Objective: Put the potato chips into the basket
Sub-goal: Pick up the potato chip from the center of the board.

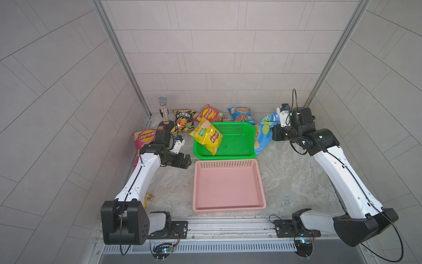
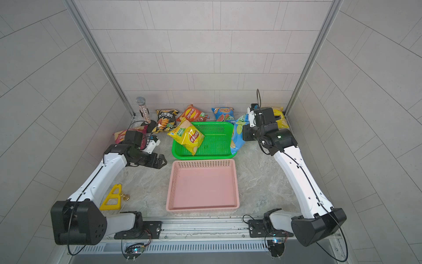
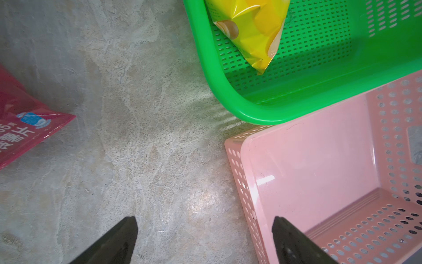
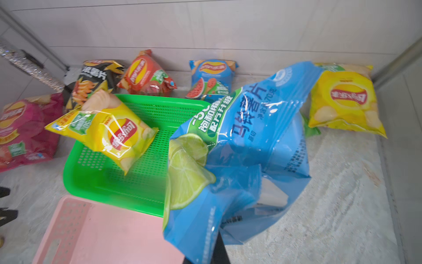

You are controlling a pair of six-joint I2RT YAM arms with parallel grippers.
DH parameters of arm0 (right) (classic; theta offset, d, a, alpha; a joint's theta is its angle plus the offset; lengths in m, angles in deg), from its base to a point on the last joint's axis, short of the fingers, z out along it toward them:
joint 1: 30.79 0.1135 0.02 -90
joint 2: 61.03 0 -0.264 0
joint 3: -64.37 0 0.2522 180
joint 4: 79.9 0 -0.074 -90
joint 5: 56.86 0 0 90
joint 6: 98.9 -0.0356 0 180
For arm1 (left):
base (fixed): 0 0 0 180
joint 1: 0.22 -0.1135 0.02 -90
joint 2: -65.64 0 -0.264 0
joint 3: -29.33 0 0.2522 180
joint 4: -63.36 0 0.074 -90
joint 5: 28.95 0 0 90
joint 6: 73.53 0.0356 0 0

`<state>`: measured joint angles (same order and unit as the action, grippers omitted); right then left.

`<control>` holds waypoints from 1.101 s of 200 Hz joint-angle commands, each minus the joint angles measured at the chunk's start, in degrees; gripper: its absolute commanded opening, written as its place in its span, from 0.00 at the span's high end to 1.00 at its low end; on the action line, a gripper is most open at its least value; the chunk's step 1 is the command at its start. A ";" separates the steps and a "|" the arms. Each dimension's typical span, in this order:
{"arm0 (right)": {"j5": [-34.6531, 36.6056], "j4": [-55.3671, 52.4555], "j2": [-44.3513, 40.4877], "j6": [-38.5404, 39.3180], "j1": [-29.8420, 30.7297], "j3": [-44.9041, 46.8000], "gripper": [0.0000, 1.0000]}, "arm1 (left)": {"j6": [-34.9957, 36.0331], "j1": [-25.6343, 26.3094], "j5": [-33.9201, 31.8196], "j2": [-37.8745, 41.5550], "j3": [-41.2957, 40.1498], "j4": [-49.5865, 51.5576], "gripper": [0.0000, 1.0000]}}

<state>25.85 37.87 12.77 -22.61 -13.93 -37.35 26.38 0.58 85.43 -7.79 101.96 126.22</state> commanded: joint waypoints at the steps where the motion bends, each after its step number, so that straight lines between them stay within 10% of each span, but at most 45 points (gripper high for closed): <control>1: -3.99 -2.38 2.54 5.55 2.92 -3.32 1.00 | -0.12 0.42 0.71 -0.56 0.38 0.05 0.00; 220: -10.56 3.56 29.17 26.53 9.44 -19.98 1.00 | 0.06 0.80 0.51 -0.24 1.27 0.72 0.00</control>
<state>14.33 39.86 41.79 0.40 -4.86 -56.00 26.38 0.95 85.89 -8.34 101.98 126.29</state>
